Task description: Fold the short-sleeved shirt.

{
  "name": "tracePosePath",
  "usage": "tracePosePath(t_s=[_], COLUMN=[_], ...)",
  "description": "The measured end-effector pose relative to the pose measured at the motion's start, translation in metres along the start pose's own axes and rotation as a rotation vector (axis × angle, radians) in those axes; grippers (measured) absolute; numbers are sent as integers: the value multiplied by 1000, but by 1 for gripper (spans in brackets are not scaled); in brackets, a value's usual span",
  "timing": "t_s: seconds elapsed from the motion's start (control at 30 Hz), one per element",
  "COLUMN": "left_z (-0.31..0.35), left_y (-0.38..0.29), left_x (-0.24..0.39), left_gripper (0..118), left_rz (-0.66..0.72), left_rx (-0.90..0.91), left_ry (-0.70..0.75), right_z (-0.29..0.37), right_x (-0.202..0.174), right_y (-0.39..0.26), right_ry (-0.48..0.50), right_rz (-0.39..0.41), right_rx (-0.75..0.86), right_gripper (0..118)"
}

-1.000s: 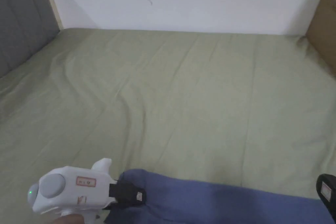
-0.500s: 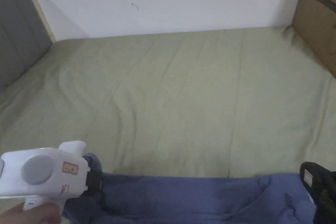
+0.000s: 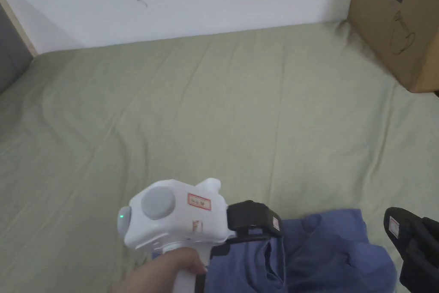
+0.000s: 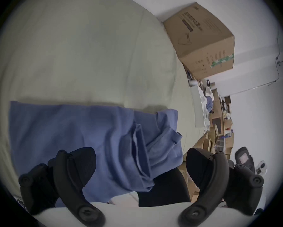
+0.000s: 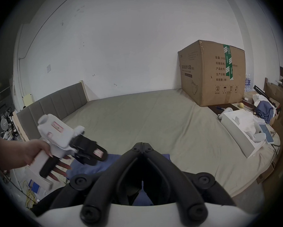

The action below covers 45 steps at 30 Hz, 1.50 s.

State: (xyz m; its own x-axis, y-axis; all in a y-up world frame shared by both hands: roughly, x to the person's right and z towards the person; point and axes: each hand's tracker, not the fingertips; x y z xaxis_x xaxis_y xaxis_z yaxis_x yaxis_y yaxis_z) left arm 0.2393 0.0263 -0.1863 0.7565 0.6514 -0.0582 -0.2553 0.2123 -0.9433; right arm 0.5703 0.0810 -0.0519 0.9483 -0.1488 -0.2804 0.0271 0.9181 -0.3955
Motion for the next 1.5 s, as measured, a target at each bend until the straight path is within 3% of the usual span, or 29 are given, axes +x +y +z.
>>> tracePosePath(t_s=[0.13,0.17,0.2,0.23,0.3,0.33,0.57,0.7,0.77,0.87,0.93,1.07,1.2,1.27,1.3,1.33,1.4,1.43,1.5], left_z=[48,52,54,54,41,31,-42,-70,-73,-68,-52,10,69,93,102,109,113,110,109], left_y=[-9,-11,-9,-14,-17,-19,-28,-44,-49,-53,-55,-44,-19,-11,-7,-5,-6,-7,-5], left_x=[-10,-12,-23,-25,-23,-26,-3,26,30,30,30,5,-73,-116,-136,-154,-184,-196,-217], left_gripper=[108,95,95,88,8,0,0,0,0,0,0,0,0,0,5,20,90,114,117], left_rz=[-71,-91,-125,-159,-175,-164,-147,-187,-130,-23,-44,-149,-68,-19,6,72,152,176,230], left_rx=[113,107,112,141,120,94,-58,-91,-116,-208,-174,58,173,147,97,59,27,15,42], left_ry=[203,246,273,270,288,292,85,59,-32,-376,-486,-317,53,78,19,-62,-194,-237,-310], right_z=[-7,-8,-9,-10,-11,-11,-11,-13,-14,-14,-14,-12,-15,-18,-19,-21,-25,-27,-30], right_x=[3,3,3,2,1,0,3,8,8,6,4,-1,-3,-7,-8,-11,-13,-15,-21], right_y=[-4,-4,-5,-5,-4,-4,-7,-9,-10,-9,-8,-3,1,2,1,1,0,0,-1], right_ry=[7,11,17,22,30,32,24,11,15,15,21,26,27,25,26,27,41,56,59], right_rz=[-16,-21,-26,-29,-27,-23,-11,-24,-32,-23,-14,7,13,24,29,32,6,-1,16], right_rx=[-20,-20,-21,-21,-21,-21,-37,-58,-64,-67,-62,-42,-45,-53,-57,-64,-102,-114,-124], right_gripper=[0,0,0,0,0,0,0,0,0,0,0,0,0,0,0,0,0,0,0])
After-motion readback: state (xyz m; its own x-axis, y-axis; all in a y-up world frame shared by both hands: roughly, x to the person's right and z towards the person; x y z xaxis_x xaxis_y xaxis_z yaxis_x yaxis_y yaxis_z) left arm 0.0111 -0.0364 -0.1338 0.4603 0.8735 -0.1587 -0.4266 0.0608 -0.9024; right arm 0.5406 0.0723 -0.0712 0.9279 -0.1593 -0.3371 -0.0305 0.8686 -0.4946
